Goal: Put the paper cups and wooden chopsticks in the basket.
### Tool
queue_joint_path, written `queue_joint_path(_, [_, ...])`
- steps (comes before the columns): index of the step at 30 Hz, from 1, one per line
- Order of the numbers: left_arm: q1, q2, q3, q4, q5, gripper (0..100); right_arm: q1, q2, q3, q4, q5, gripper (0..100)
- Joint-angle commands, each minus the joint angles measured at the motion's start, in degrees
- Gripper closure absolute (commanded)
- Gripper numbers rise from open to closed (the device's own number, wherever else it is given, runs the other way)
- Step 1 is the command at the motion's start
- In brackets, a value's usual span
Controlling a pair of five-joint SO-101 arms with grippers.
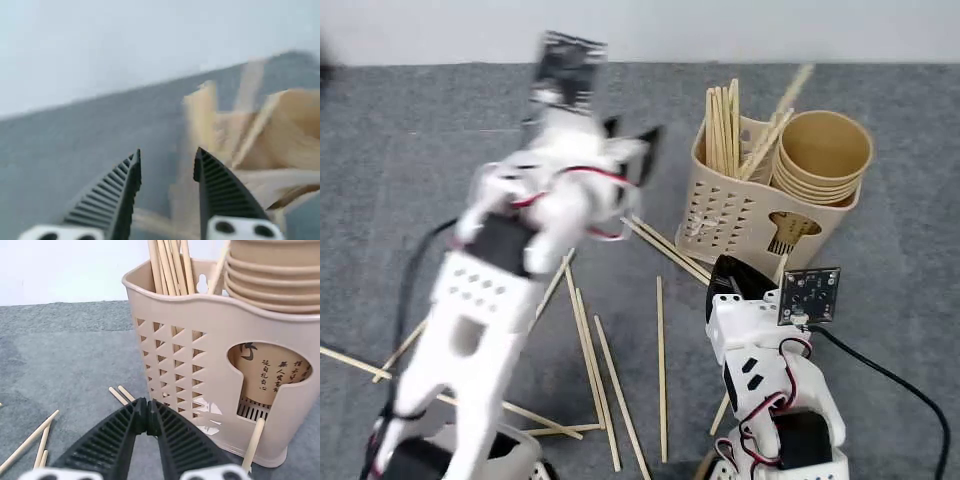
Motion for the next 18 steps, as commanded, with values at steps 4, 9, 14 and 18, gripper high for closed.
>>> queue_joint_path(4, [-13.54, -8.79, -0.40, 22.86, -0.09, 83, 0.22, -0.40, -0.44, -1.54, -0.53, 98.7])
queue_joint_path(9, [-20.92, -11.43, 4.35, 32.79, -5.89, 83, 0.22, -0.40, -0.44, -1.45, -0.53, 98.7])
queue_joint_path(14, [-30.33, -14.59, 14.73, 33.85, -14.59, 82, 0.22, -0.40, 0.88, -2.51, -0.53, 98.7])
queue_joint_path(18, [-37.80, -15.82, 23.43, 33.76, -28.66, 82, 0.22, -0.40, 3.87, -6.20, -0.18, 98.7])
